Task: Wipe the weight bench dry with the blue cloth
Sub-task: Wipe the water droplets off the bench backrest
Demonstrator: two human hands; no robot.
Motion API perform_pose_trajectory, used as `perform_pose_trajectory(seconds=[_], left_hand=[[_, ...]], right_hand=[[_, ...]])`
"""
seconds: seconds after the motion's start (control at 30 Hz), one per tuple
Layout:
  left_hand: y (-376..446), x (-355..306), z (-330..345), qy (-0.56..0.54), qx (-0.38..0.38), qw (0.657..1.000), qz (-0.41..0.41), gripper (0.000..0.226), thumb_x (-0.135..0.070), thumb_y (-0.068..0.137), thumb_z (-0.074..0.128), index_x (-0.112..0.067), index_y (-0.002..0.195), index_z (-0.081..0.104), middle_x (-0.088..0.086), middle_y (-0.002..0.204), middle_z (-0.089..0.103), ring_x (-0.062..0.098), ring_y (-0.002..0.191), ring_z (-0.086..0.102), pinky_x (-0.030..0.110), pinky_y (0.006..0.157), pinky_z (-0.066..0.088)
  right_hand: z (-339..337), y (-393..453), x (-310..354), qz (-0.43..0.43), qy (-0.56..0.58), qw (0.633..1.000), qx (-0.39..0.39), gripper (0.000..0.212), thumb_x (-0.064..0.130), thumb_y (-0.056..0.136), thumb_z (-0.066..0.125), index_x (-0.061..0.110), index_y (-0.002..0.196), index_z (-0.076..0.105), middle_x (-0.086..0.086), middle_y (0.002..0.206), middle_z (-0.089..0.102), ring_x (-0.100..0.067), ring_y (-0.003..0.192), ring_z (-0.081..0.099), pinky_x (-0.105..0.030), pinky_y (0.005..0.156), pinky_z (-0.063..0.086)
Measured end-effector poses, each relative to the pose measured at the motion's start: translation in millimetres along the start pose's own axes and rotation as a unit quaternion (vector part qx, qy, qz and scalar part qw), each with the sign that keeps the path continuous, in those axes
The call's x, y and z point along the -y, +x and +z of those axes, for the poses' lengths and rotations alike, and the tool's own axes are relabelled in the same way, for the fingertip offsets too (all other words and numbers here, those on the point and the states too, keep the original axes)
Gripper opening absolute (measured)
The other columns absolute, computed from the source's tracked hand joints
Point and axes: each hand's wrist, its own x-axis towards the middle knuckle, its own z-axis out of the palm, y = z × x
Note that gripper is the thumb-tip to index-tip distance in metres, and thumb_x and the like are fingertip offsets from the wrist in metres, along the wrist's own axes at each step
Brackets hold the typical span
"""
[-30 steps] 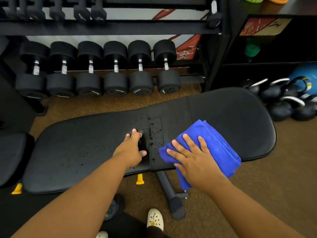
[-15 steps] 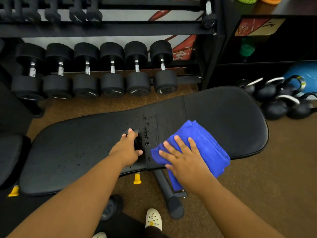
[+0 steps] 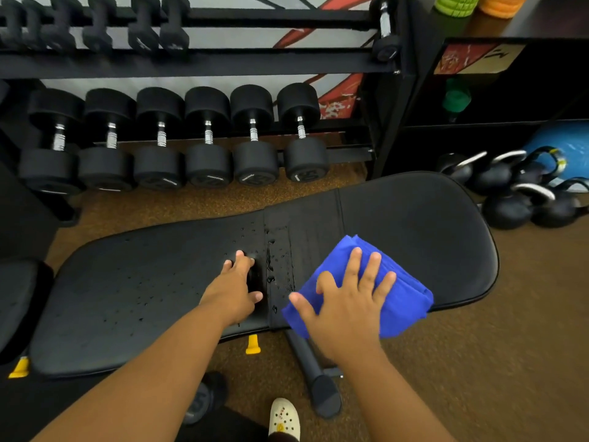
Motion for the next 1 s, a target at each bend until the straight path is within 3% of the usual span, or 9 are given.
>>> perform_pose_trajectory(seconds=[0.07,0.13,0.2,0.27,0.33,0.47,0.6,0.67,1.0], left_hand=[[-1,-1,0,0.003,-0.003,1.000,0.002,0.078,-0.025,0.092,0.061,-0.034,0.150,0.010,0.004,0.161,-0.004,0.027,0.142,0.029,0.034,0.093,0.043],[-1,-1,0,-0.001,-0.005,1.000,0.005,0.078,-0.025,0.092,0.061,-0.033,0.150,0.010,0.003,0.161,-0.005,0.027,0.144,0.026,0.032,0.090,0.043],[-2,-2,-2,-0.002,-0.006,1.000,0.010,0.078,-0.026,0.092,0.061,-0.032,0.150,0.011,0.004,0.161,-0.004,0.027,0.144,0.025,0.030,0.086,0.043],[-1,-1,-3,0.001,-0.007,1.000,0.008,0.078,-0.028,0.091,0.063,-0.033,0.150,0.012,0.005,0.161,-0.001,0.029,0.143,0.027,0.034,0.091,0.044],[-2,-2,-3,-0.003,-0.003,1.000,0.001,0.078,-0.027,0.090,0.063,-0.034,0.150,0.013,0.005,0.161,-0.002,0.029,0.143,0.027,0.036,0.095,0.043],[-2,-3,-5,-0.013,0.001,1.000,-0.001,0.077,-0.026,0.092,0.062,-0.035,0.150,0.012,0.001,0.161,-0.005,0.025,0.145,0.022,0.036,0.099,0.041],[-1,-3,-8,-0.009,0.008,1.000,0.003,0.078,-0.028,0.091,0.062,-0.033,0.150,0.011,0.002,0.161,-0.005,0.024,0.146,0.018,0.040,0.106,0.037],[-2,-3,-9,-0.002,0.013,1.000,0.009,0.079,-0.028,0.091,0.062,-0.031,0.151,0.011,0.002,0.161,-0.004,0.025,0.147,0.016,0.042,0.108,0.035],[-7,3,-7,-0.018,0.004,0.999,0.027,0.078,-0.028,0.092,0.061,-0.031,0.151,0.011,-0.003,0.161,-0.002,0.019,0.148,0.008,0.039,0.109,0.031]], right_hand=[[4,15,10,-0.010,-0.011,1.000,-0.005,0.051,0.066,0.075,0.049,0.018,0.088,0.059,-0.027,0.150,0.033,-0.053,0.141,0.015,-0.067,0.111,0.004],[6,31,16,-0.067,-0.027,0.997,-0.004,0.062,0.064,0.073,0.053,0.012,0.108,0.057,-0.021,0.152,0.034,-0.046,0.144,0.014,-0.063,0.113,0.000],[8,44,17,-0.140,-0.049,0.989,0.018,0.083,0.067,0.080,0.045,0.010,0.139,0.039,-0.014,0.158,0.023,-0.038,0.148,0.003,-0.059,0.114,-0.008],[9,47,16,-0.166,-0.058,0.984,0.033,0.090,0.070,0.084,0.028,0.011,0.152,0.019,-0.010,0.161,0.013,-0.032,0.149,-0.003,-0.056,0.113,-0.013],[13,40,13,-0.181,-0.062,0.980,0.044,0.087,0.065,0.084,0.020,0.011,0.152,0.024,-0.009,0.160,0.020,-0.031,0.149,0.005,-0.054,0.114,-0.009],[21,40,10,-0.205,-0.048,0.978,0.001,0.072,0.051,0.082,0.033,0.011,0.139,0.050,-0.007,0.147,0.046,-0.030,0.141,0.033,-0.052,0.112,0.011],[13,70,23,-0.190,-0.059,0.980,0.019,0.087,0.063,0.086,0.019,0.007,0.153,0.015,-0.009,0.161,0.012,-0.028,0.149,0.002,-0.052,0.116,-0.007],[11,90,30,-0.186,-0.078,0.979,0.033,0.091,0.069,0.088,0.024,0.008,0.154,0.004,-0.008,0.162,0.001,-0.027,0.149,-0.005,-0.053,0.116,-0.010],[-3,92,25,-0.298,-0.084,0.944,0.111,0.064,0.029,0.096,0.039,0.021,0.154,0.014,0.005,0.162,0.007,-0.018,0.149,-0.002,-0.044,0.118,-0.006]])
